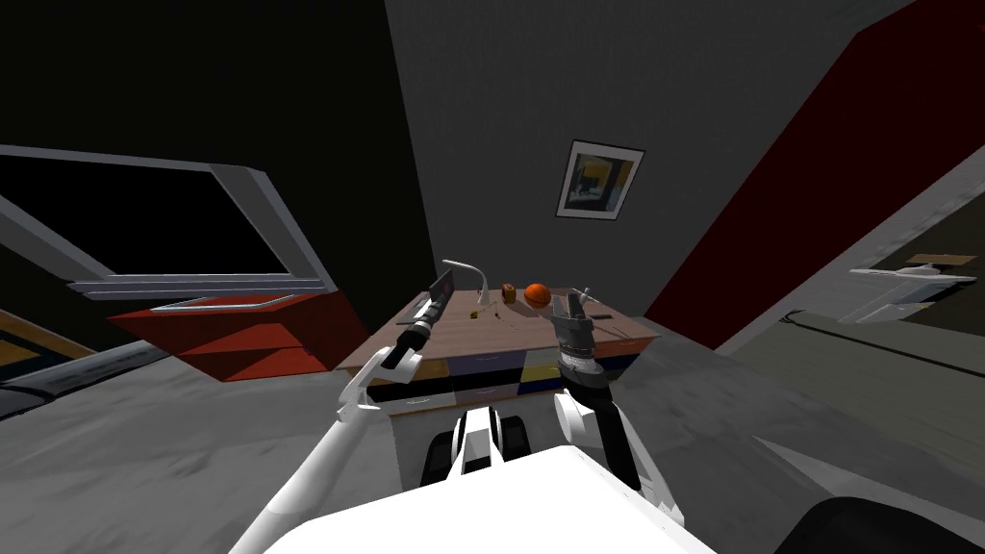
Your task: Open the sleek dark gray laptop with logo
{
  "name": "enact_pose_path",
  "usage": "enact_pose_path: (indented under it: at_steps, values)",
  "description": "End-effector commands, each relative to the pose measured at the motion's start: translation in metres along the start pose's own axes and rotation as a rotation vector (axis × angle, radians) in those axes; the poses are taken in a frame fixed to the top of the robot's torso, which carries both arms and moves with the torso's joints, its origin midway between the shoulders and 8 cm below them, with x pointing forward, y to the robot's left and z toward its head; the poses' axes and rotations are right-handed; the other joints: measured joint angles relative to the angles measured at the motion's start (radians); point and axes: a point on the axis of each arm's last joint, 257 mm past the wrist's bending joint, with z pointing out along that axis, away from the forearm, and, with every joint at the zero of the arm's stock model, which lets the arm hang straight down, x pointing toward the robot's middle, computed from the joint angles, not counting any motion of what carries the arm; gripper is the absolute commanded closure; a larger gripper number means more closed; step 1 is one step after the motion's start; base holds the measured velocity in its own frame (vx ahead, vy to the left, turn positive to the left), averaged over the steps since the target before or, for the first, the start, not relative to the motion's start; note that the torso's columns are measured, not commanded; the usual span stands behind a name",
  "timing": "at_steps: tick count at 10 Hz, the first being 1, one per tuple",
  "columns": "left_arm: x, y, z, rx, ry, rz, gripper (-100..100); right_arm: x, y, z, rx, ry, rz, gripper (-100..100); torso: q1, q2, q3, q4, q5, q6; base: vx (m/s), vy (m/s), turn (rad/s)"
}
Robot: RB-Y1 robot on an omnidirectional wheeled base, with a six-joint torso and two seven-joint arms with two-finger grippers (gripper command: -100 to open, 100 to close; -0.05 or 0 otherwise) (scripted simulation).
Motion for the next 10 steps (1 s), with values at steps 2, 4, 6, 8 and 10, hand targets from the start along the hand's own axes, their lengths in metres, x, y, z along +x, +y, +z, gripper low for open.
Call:
enact_pose_path:
  at_steps: [2,4,6,8,10]
  values:
    - [-0.011,0.02,0.014,-0.08,0.004,0.088,-100,0.0,0.0,0.0,0.0,0.0,0.0,0,0.0,0.002,0.001,0.0,0.0,0.0,0.096,0.077,-0.021]
    - [-0.018,0.029,0.02,-0.118,0.002,0.13,-100,0.0,0.0,0.0,0.0,0.0,0.0,0,-0.002,0.0,0.0,0.0,0.0,0.0,0.105,0.074,-0.015]
    - [-0.026,0.037,0.025,-0.153,-0.002,0.169,-100,0.0,0.0,0.0,0.0,0.0,0.0,0,-0.002,0.002,0.001,0.001,0.0,0.0,0.083,0.061,-0.011]
    - [-0.034,0.043,0.029,-0.182,-0.007,0.203,-100,0.0,0.0,0.0,0.0,0.0,0.0,0,-0.002,0.002,0.001,0.001,-0.001,0.0,0.077,0.053,-0.01]
    - [-0.045,0.05,0.034,-0.216,-0.015,0.244,-100,0.0,0.0,0.0,0.0,0.0,0.0,0,-0.001,0.001,0.0,0.0,0.0,0.0,0.09,0.057,-0.013]
